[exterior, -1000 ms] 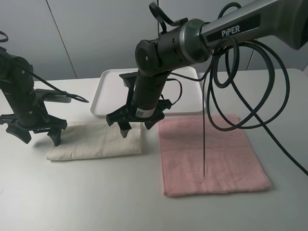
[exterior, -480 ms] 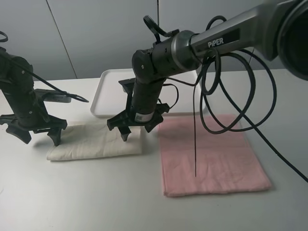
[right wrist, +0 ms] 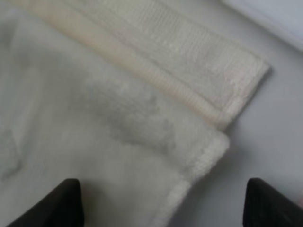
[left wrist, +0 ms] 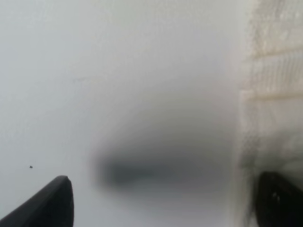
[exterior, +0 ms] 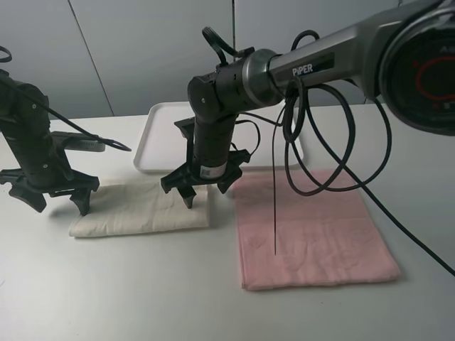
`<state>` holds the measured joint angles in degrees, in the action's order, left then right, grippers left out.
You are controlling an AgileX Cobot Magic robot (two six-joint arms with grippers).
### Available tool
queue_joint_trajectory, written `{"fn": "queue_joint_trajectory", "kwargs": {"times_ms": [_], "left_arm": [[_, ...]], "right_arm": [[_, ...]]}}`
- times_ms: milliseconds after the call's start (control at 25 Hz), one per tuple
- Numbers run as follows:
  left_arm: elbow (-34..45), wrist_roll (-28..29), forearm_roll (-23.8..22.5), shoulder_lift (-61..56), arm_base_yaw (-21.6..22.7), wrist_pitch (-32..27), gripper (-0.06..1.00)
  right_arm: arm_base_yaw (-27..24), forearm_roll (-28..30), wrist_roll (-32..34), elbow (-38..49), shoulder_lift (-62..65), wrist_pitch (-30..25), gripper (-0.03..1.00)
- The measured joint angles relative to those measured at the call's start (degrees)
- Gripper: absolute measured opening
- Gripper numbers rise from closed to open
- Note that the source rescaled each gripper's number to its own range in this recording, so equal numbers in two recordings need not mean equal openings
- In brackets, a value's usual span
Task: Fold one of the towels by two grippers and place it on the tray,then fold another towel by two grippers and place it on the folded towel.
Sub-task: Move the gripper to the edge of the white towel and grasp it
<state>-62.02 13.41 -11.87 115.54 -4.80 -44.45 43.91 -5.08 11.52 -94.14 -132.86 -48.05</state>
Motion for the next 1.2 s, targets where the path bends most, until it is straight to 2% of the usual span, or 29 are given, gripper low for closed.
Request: {"fn": "queue_joint_trajectory", "kwargs": {"times_ms": [240, 800, 920, 1120, 1200], "left_arm": [[0.0, 0.0, 0.0, 0.0, 0.0, 0.0, 0.99], [0.0, -0.3, 0.0, 0.0, 0.0, 0.0, 0.99], [0.0, -0.3, 0.0, 0.0, 0.0, 0.0, 0.99], [0.0, -0.8, 0.0, 0.0, 0.0, 0.0, 0.99], [0.0, -0.9, 0.0, 0.0, 0.0, 0.1, 0.99]], "right_arm": [[0.0, 0.1, 0.1, -1.9, -1.8, -2.1, 0.74], [0.1, -0.5, 0.7, -2.5, -2.3, -2.2, 0.54], [1.0, -0.5, 0.7, -2.6, -2.7, -1.8, 0.44], [2.4, -0.2, 0.2, -2.7, -2.8, -0.9, 0.1], [2.4, -0.2, 0.0, -2.7, -2.8, -0.7, 0.06]]}}
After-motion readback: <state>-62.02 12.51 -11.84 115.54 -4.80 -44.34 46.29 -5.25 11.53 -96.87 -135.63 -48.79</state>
